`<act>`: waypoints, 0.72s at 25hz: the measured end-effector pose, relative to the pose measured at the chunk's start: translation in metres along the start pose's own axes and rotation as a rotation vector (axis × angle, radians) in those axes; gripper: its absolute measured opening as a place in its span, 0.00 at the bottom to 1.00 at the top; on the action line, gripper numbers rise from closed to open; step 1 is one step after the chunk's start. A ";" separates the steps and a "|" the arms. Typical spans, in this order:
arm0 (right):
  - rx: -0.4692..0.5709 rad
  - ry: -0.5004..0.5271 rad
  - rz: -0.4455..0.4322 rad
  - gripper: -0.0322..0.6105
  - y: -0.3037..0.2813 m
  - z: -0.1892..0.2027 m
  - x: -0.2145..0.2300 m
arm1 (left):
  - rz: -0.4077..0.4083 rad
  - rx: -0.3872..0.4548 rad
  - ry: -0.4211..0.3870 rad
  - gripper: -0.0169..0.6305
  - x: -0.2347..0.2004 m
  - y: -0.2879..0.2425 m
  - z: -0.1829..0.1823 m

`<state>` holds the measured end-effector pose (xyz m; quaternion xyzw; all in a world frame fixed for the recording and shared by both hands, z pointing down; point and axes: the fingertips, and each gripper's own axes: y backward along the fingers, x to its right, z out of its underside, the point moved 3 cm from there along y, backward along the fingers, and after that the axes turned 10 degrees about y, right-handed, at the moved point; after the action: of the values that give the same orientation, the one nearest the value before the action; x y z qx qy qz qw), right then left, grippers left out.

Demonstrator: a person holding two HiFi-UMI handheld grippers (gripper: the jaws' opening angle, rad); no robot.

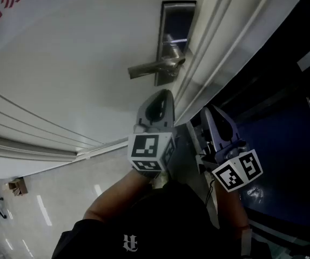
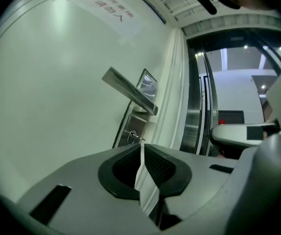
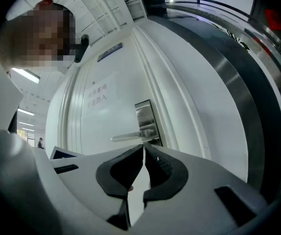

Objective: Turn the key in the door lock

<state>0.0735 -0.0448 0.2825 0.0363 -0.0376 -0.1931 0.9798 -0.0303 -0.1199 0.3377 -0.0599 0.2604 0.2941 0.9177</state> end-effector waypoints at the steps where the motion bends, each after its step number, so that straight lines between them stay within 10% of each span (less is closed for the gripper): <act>1: 0.010 -0.008 -0.003 0.08 -0.003 -0.001 0.006 | -0.002 0.007 0.006 0.04 -0.002 -0.006 0.000; 10: 0.061 -0.035 -0.114 0.08 -0.022 -0.020 0.034 | -0.048 0.063 0.088 0.05 -0.003 -0.036 -0.005; 18: 0.068 -0.088 -0.202 0.08 -0.029 -0.023 0.052 | -0.047 0.099 0.447 0.19 -0.011 -0.049 -0.005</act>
<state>0.1129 -0.0899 0.2603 0.0645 -0.0833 -0.2907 0.9510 -0.0123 -0.1665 0.3371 -0.0844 0.4701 0.2388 0.8455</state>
